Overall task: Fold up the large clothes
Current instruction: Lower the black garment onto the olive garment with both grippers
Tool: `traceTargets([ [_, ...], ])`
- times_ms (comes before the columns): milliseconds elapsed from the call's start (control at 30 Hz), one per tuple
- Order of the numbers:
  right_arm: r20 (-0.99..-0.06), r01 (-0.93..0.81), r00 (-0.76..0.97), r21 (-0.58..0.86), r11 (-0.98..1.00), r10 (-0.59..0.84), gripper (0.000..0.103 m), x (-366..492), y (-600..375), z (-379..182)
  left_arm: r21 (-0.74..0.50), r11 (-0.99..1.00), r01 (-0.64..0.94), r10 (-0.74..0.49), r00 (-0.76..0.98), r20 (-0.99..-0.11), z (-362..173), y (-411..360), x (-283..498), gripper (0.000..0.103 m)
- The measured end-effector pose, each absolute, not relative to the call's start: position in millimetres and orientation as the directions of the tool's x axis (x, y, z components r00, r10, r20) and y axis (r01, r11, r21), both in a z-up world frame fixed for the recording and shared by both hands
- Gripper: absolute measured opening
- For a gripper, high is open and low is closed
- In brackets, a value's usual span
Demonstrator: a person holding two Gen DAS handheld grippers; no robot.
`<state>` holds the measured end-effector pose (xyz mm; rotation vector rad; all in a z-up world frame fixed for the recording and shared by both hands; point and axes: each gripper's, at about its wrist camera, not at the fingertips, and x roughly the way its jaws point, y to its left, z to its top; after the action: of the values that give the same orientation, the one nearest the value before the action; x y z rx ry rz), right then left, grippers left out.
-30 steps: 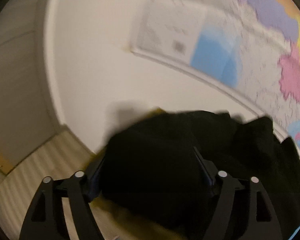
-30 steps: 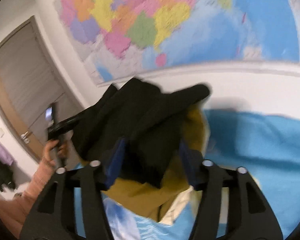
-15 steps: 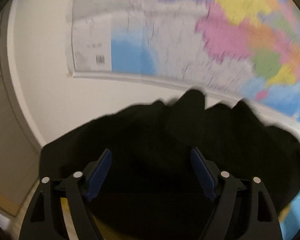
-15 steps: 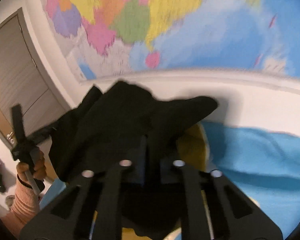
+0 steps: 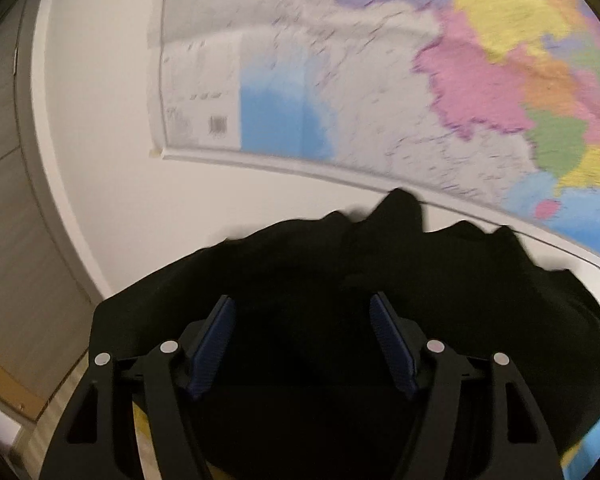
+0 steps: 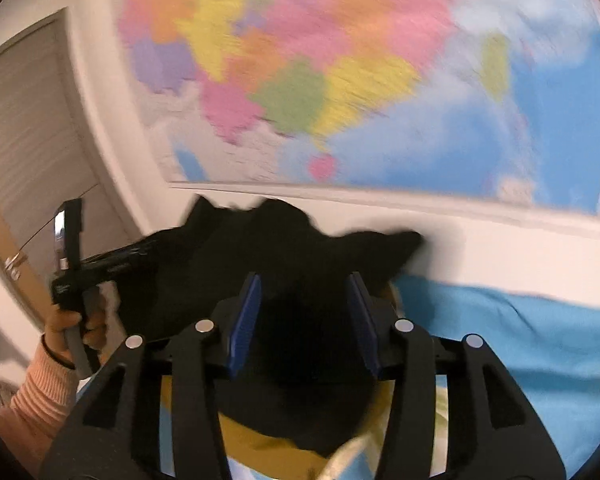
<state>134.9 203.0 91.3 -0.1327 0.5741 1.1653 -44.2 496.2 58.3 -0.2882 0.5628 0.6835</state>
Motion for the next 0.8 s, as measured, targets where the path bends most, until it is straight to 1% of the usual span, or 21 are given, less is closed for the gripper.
traceTargets([
  [100, -0.513, -0.917, 0.235, 0.164, 0.363, 0.826, 0.045, 123, 224, 86, -0.045, 0.771, -0.635, 0.509, 0.658, -0.555, 60, 478, -41, 0.069],
  [200, -0.524, -0.915, 0.217, 0.185, 0.359, 0.824, 0.051, 127, 242, 80, -0.027, 0.780, -0.626, 0.516, 0.665, -0.540, 58, 468, -37, 0.073],
  [367, -0.575, -0.891, 0.236, 0.194, 0.411, 0.784, 0.051, 146, 265, 64, -0.019, 0.788, -0.616, 0.508, 0.667, -0.545, 54, 463, -32, 0.073],
  [400, -0.596, -0.883, 0.221, 0.213, 0.417, 0.772, 0.057, 154, 267, 56, -0.016, 0.785, -0.620, 0.511, 0.661, -0.549, 52, 465, -30, 0.073],
  [433, -0.606, -0.875, 0.191, 0.252, 0.413, 0.772, 0.058, 162, 267, 51, -0.014, 0.779, -0.627, 0.517, 0.654, -0.552, 51, 466, -30, 0.073],
  [500, -0.601, -0.853, 0.152, 0.321, 0.411, 0.785, 0.058, 174, 263, 40, -0.014, 0.777, -0.630, 0.514, 0.647, -0.563, 47, 470, -28, 0.073],
  [600, -0.605, -0.850, 0.149, 0.326, 0.414, 0.782, 0.058, 176, 259, 37, -0.022, 0.771, -0.636, 0.498, 0.625, -0.601, 37, 480, -21, 0.073],
  [633, -0.604, -0.851, 0.156, 0.320, 0.417, 0.782, 0.058, 174, 257, 39, -0.024, 0.761, -0.648, 0.494, 0.602, -0.628, 30, 486, -17, 0.073],
  [700, -0.587, -0.862, 0.194, 0.280, 0.422, 0.786, 0.058, 165, 249, 49, -0.035, 0.755, -0.654, 0.480, 0.589, -0.650, 23, 493, -14, 0.075],
  [800, -0.524, -0.896, 0.215, 0.230, 0.380, 0.824, 0.059, 144, 230, 67, -0.034, 0.739, -0.673, 0.503, 0.584, -0.637, 25, 491, -23, 0.075],
])
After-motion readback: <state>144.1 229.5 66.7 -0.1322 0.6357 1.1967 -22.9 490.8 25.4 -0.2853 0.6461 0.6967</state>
